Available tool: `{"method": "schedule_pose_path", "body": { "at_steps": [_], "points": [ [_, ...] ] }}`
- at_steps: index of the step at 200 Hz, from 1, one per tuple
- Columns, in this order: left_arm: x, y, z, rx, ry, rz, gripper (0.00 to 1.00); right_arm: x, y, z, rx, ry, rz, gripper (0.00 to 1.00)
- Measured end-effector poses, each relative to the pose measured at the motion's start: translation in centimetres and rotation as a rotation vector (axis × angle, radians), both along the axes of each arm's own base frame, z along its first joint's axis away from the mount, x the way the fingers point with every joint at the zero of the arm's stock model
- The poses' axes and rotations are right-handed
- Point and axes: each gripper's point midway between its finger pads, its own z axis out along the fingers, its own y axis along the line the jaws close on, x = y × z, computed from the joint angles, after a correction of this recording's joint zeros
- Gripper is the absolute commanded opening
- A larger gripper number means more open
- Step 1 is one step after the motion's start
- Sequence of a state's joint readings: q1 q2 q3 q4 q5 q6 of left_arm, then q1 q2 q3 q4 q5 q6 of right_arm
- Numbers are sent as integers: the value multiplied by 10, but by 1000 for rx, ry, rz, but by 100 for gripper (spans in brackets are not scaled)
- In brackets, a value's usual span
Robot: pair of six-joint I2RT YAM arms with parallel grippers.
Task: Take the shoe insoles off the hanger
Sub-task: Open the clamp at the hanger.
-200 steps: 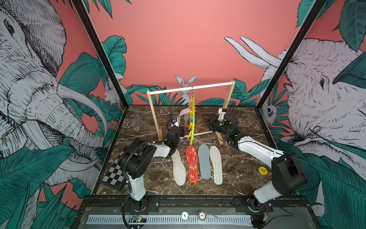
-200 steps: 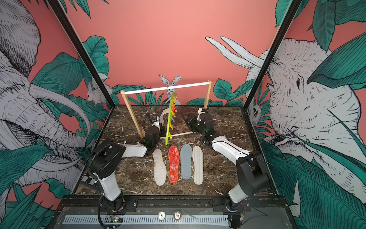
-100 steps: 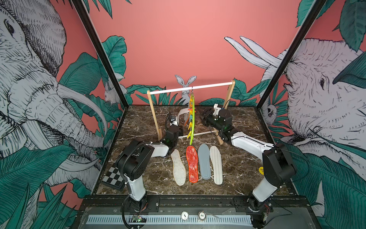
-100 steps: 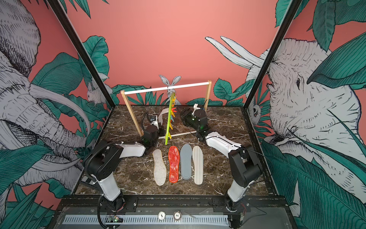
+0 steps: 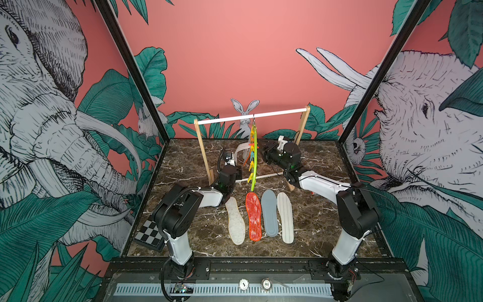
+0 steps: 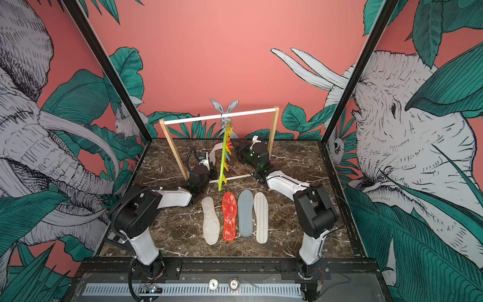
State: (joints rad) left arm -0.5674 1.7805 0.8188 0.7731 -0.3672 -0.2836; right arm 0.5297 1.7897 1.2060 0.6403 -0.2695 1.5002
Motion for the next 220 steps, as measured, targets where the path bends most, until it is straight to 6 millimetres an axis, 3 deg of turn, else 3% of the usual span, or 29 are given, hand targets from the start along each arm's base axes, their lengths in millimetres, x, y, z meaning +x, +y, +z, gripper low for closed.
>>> {"method": "schedule_pose_path", "body": {
  "at_steps": [220],
  "points": [
    [1, -2, 3, -4, -2, -9, 0, 2, 12, -2, 36, 14, 17, 31]
  ]
}}
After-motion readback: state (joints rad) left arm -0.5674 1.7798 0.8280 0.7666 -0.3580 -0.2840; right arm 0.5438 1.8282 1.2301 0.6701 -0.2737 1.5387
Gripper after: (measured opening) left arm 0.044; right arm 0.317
